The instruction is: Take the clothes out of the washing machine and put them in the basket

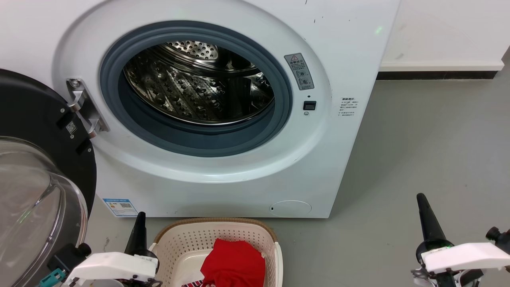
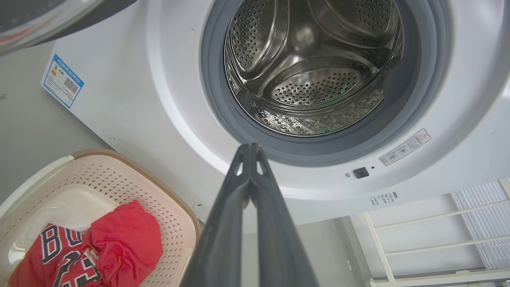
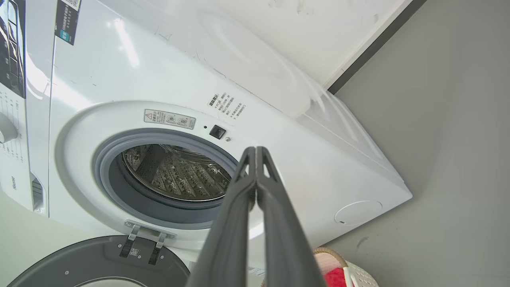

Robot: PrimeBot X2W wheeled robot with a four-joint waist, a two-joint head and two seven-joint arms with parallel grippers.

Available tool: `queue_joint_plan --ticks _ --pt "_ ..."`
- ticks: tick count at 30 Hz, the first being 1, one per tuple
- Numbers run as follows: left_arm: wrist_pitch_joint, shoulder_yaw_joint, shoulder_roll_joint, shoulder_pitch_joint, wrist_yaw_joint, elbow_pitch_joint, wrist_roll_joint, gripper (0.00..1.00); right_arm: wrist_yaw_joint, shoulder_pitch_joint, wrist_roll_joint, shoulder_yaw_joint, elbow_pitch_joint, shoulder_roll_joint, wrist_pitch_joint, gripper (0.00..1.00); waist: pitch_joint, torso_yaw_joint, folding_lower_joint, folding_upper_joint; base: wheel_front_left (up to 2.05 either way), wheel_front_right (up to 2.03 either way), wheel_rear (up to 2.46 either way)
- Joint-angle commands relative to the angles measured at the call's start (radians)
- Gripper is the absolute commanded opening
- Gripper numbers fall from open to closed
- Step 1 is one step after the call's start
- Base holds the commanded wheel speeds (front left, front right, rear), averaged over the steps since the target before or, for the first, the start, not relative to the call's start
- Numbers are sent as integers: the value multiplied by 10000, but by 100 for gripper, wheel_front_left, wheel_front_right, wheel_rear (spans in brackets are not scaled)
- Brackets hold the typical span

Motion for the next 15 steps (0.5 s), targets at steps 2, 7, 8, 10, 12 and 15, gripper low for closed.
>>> queue_joint_plan --ticks 2,7,8,10,12,15 --pt "104 66 2 -258 -68 -55 -413 0 0 -290 439 -45 -18 -76 93 0 -6 3 0 0 0 0 0" --pt "222 106 1 -325 -126 -23 -873 0 0 -355 898 -82 40 -77 208 0 -17 7 0 0 0 0 0" --pt "254 115 1 -343 -136 -16 -986 0 0 -372 1005 -92 54 -78 230 0 -19 8 0 0 0 0 0" --pt "302 138 1 -374 -162 -1 -1202 0 0 -406 1219 -111 80 -77 287 0 -25 10 0 0 0 0 0" --pt "351 158 1 -400 -192 16 -1419 0 0 -435 1436 -130 105 -76 339 0 -30 12 0 0 0 0 0" --pt "432 188 0 -434 -237 40 -1735 0 0 -465 1742 -159 142 -75 413 0 -38 15 0 0 0 0 0"
